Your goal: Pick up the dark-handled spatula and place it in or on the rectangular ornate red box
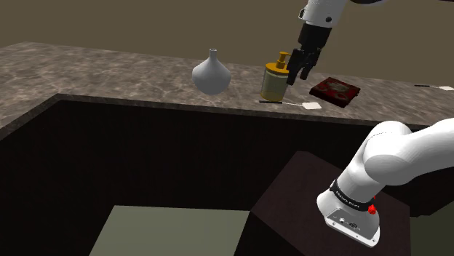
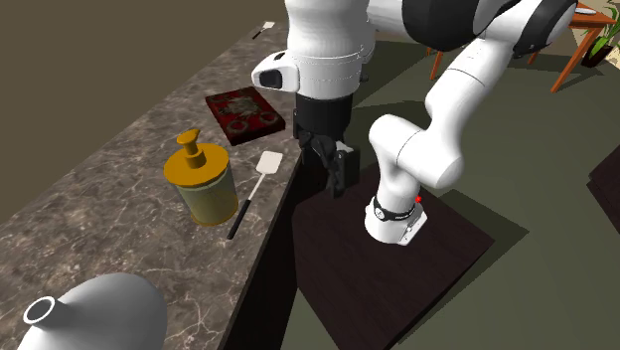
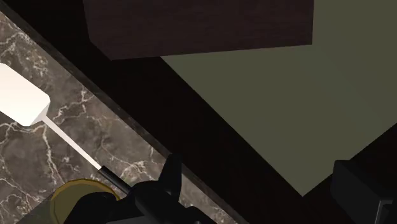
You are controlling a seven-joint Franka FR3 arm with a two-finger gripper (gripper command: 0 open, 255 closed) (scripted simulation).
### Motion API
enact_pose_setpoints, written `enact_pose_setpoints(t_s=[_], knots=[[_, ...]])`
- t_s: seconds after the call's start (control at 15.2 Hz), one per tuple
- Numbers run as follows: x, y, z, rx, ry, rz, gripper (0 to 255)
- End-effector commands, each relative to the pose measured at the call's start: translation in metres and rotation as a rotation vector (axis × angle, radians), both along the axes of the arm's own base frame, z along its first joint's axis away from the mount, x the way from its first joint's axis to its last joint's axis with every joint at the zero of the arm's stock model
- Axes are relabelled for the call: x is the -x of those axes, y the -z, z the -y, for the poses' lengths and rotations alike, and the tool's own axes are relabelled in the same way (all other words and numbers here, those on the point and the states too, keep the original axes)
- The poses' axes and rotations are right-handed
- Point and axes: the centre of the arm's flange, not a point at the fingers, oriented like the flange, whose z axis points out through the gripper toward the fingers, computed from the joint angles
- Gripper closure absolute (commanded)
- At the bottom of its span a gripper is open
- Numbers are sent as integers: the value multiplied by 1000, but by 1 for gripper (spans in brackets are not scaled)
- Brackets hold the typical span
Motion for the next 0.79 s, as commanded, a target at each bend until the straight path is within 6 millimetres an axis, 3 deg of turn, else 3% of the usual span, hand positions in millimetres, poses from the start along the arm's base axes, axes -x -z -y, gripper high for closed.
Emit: enact_pose_setpoints(t_s=[0.0, 0.33, 0.73], knots=[[0, 0, 0, 0, 0, 0, 0], [6, 35, 56, 3, -202, 18, 0], [-4, 76, 123, 6, -443, 39, 0]])
